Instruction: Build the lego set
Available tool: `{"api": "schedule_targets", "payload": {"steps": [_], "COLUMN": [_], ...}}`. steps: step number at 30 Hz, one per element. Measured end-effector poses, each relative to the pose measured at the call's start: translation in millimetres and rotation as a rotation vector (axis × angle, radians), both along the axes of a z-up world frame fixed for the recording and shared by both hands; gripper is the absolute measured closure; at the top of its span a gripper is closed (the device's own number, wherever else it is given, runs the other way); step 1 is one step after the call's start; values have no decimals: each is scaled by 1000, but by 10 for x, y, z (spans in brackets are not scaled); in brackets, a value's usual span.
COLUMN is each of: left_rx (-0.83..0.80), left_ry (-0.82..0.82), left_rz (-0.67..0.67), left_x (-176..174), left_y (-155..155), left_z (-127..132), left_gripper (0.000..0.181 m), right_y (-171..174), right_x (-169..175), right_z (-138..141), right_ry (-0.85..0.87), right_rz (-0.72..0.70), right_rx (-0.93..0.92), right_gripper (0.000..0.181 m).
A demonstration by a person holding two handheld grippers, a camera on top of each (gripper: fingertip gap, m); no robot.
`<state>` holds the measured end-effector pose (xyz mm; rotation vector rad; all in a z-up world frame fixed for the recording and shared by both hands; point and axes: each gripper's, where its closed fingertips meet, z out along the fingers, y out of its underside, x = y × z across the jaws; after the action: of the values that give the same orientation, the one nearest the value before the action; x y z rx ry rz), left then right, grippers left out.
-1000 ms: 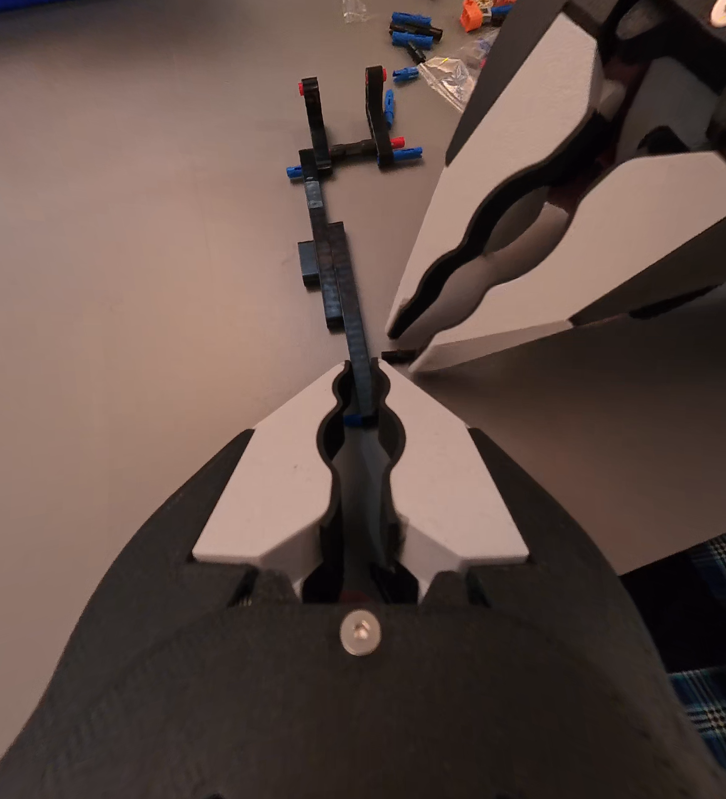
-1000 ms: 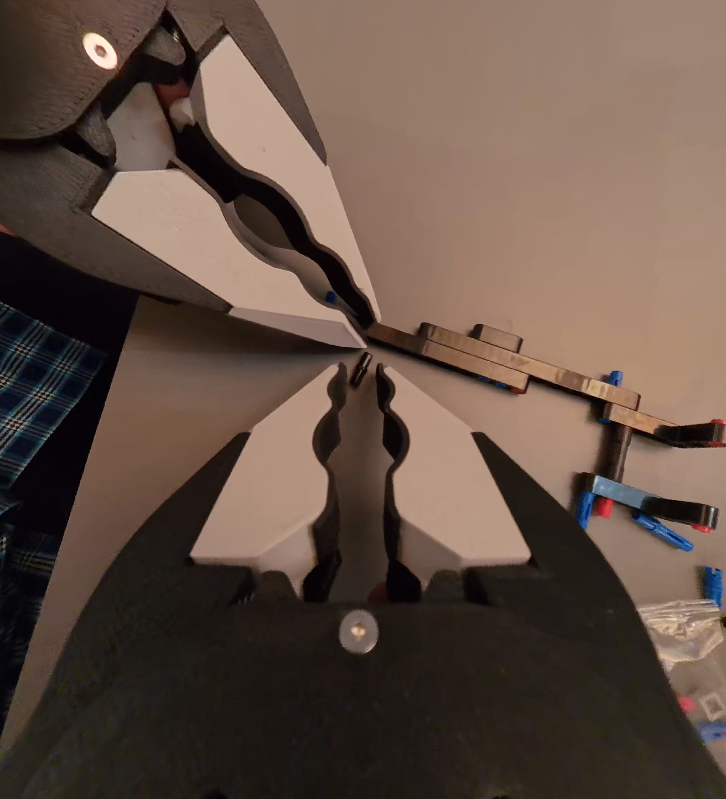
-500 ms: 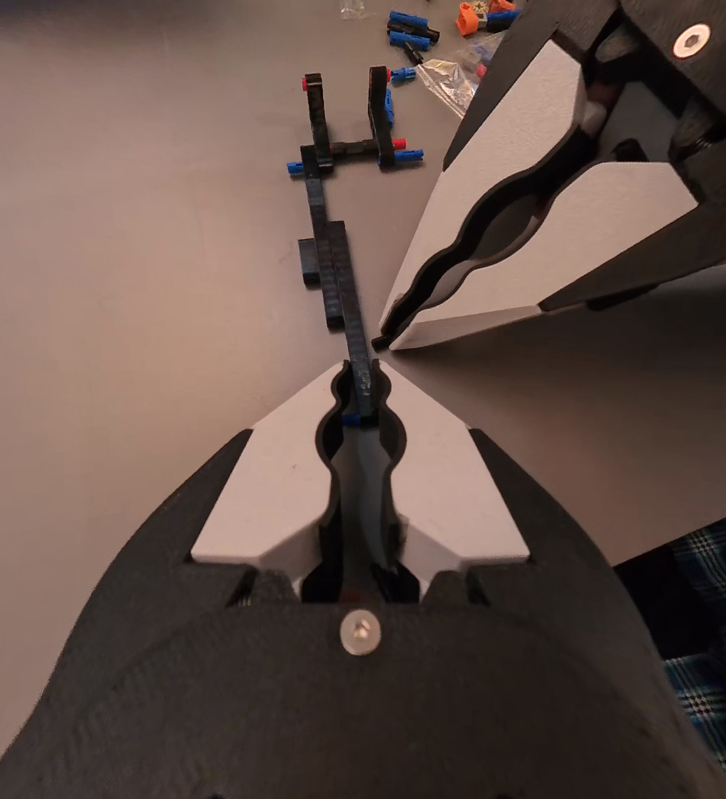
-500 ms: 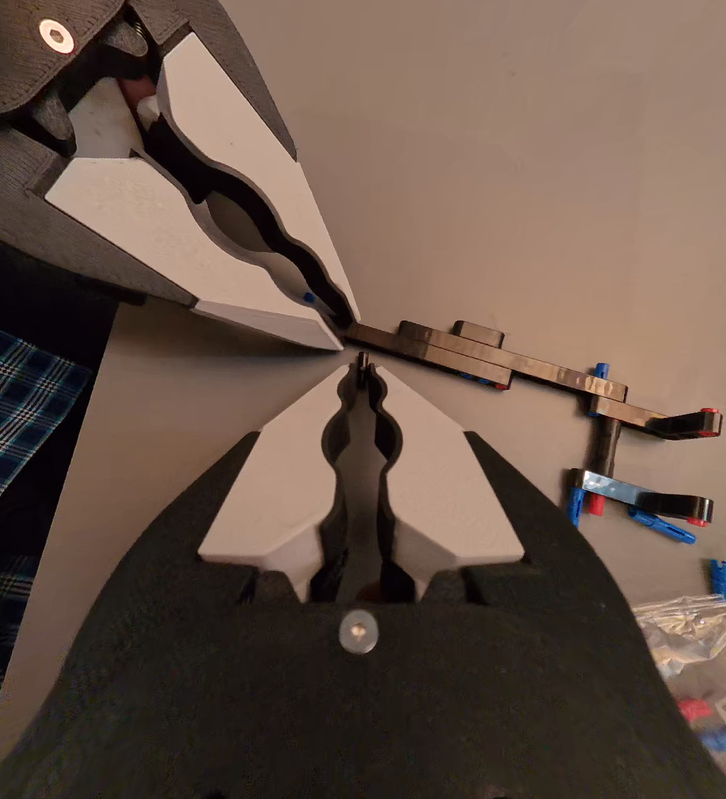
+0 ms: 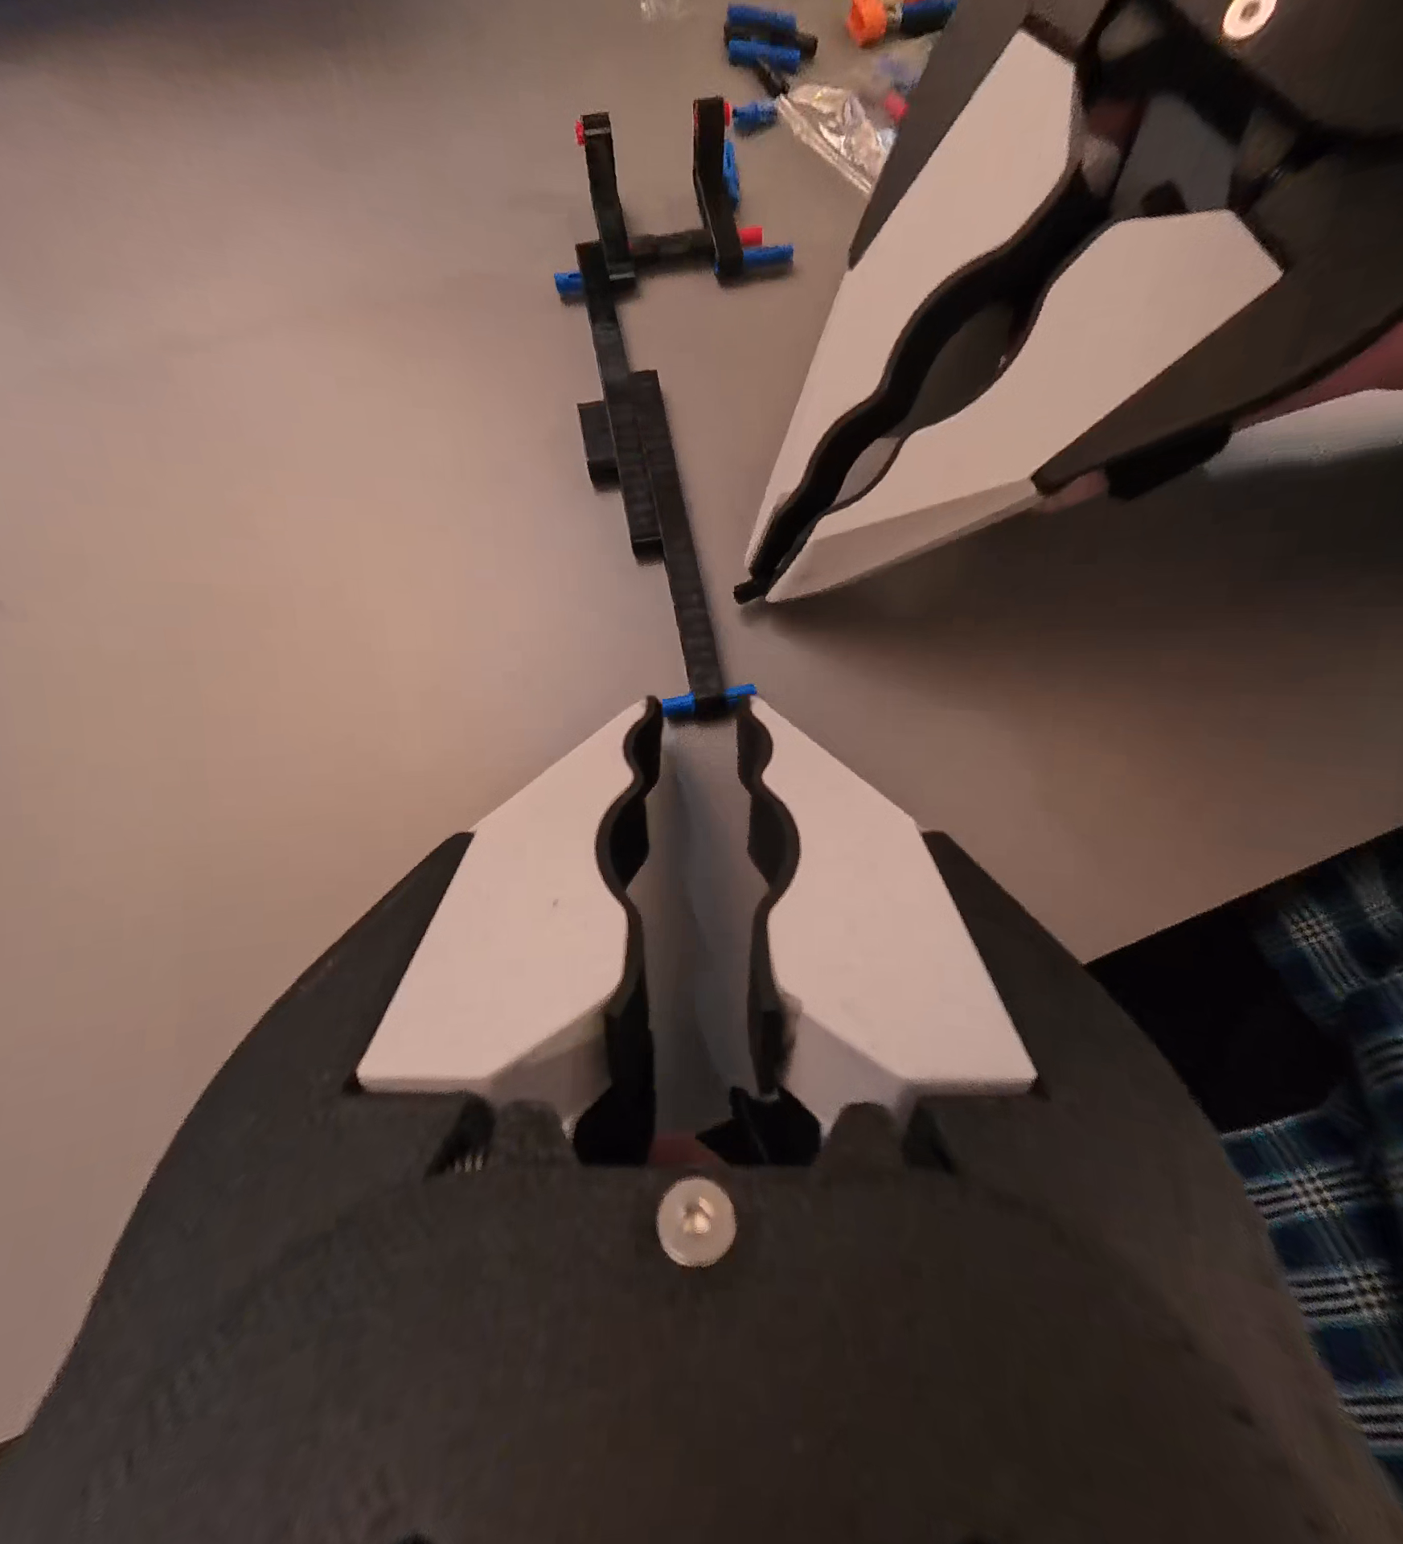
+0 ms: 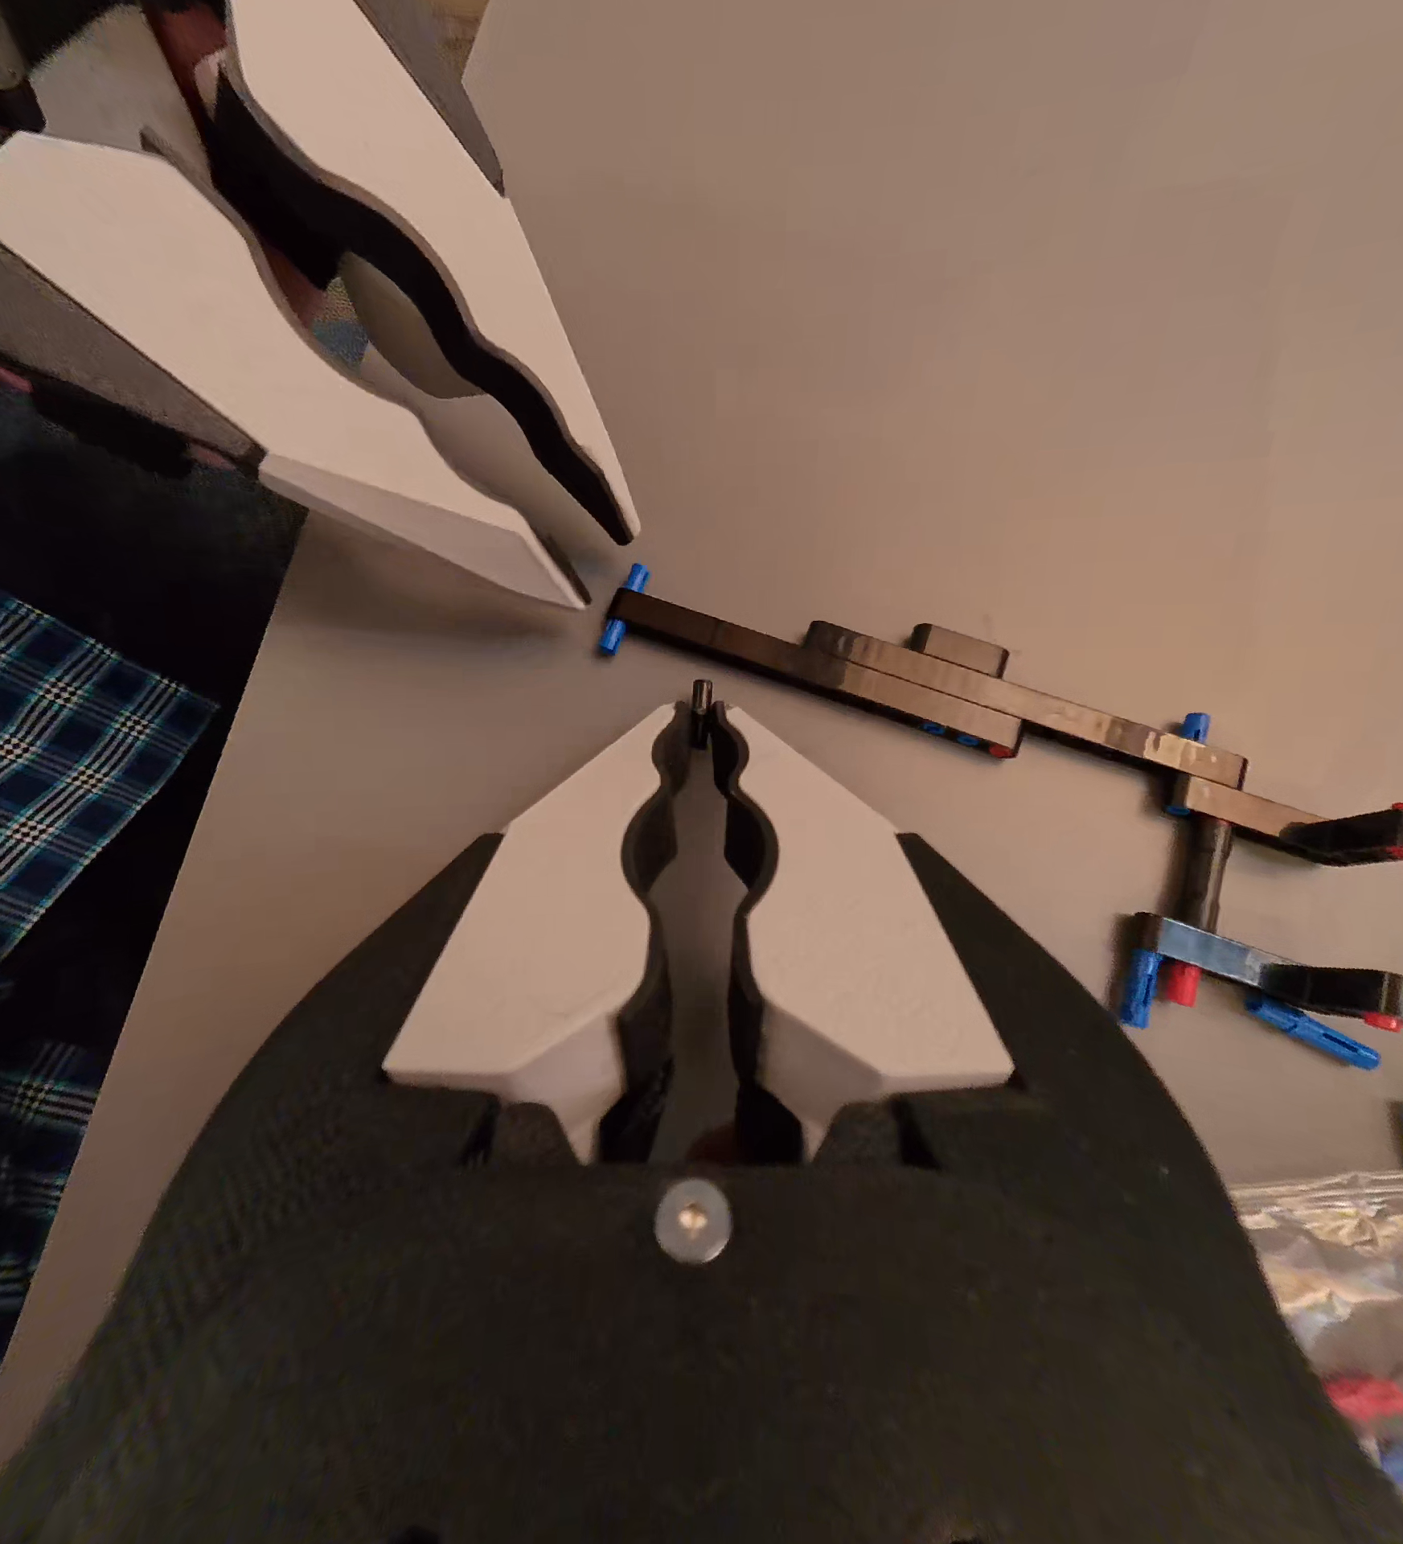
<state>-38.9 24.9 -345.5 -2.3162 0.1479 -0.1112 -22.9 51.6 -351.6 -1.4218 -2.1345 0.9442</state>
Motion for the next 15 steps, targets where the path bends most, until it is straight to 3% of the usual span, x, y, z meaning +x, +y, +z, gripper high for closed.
{"api": "schedule_targets", "payload": {"steps": [1, 15], "left_rx": [-5, -7], "left_ry": [2, 15], "left_rz": [7, 31], "left_x": [-18, -99], "left_y": [1, 72], "left_z": [-8, -22], "left_gripper": [166, 168], "right_y": [0, 33], "right_x": [2, -5], "right_z": [-5, 0], "right_ry": [1, 18], "right_rz": [0, -4], "right_rx": [0, -13], "right_gripper": [178, 180]}}
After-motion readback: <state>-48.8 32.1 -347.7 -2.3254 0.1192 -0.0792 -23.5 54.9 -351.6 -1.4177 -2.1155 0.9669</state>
